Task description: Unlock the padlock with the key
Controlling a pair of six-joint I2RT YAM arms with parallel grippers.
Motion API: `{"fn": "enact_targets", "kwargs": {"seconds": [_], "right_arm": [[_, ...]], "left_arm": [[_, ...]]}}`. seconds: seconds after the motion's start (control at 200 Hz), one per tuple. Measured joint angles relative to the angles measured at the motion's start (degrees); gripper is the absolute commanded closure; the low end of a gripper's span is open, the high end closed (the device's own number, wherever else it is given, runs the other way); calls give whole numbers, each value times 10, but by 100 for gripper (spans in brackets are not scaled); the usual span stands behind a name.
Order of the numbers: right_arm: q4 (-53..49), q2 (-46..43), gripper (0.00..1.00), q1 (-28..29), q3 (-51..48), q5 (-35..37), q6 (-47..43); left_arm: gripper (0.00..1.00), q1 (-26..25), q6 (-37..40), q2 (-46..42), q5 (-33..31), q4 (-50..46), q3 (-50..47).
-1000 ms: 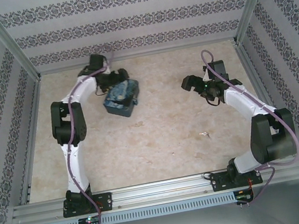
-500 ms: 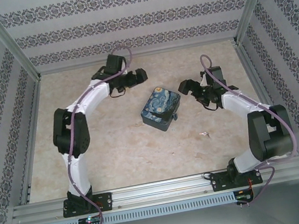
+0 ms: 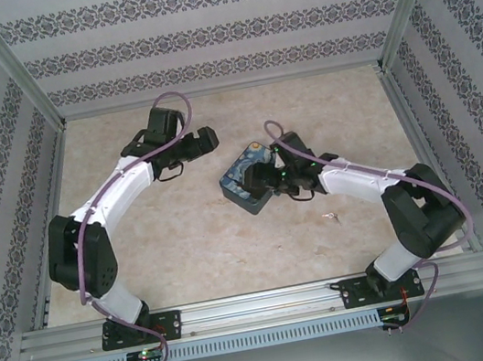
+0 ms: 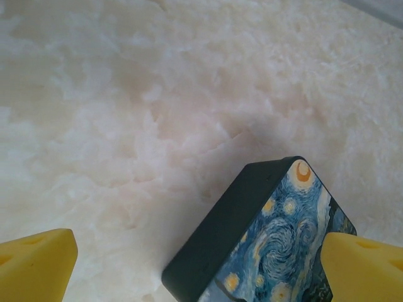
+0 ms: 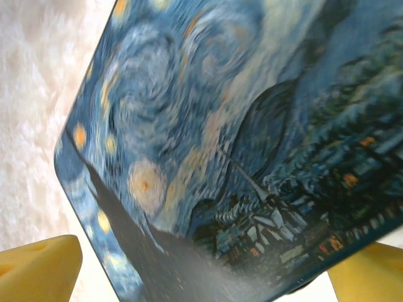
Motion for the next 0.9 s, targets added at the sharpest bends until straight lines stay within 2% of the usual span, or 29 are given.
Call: {"fn": "enact_targets", "kwargs": {"seconds": [0.235, 0.465, 0.565, 0.689, 0.809, 0.899], "right_arm": [[7, 66, 2, 89, 62, 25, 8], [-3, 42, 2, 92, 69, 55, -13], [-15, -1, 2, 56, 63, 65, -25], [-14, -38, 2, -32, 63, 64, -35], [-13, -23, 2, -102, 70, 53, -38], [-12, 9, 2, -127, 85, 29, -37]], "left_arm": [[1, 8, 0, -24, -8, 2, -18], [1, 61, 0, -64, -7, 4, -57], [1, 75, 0, -69, -5, 5, -59], [0, 75, 0, -72, 16, 16, -74], [0, 75, -2, -70, 45, 20, -93], [0, 75, -11, -66, 64, 29, -107]]}}
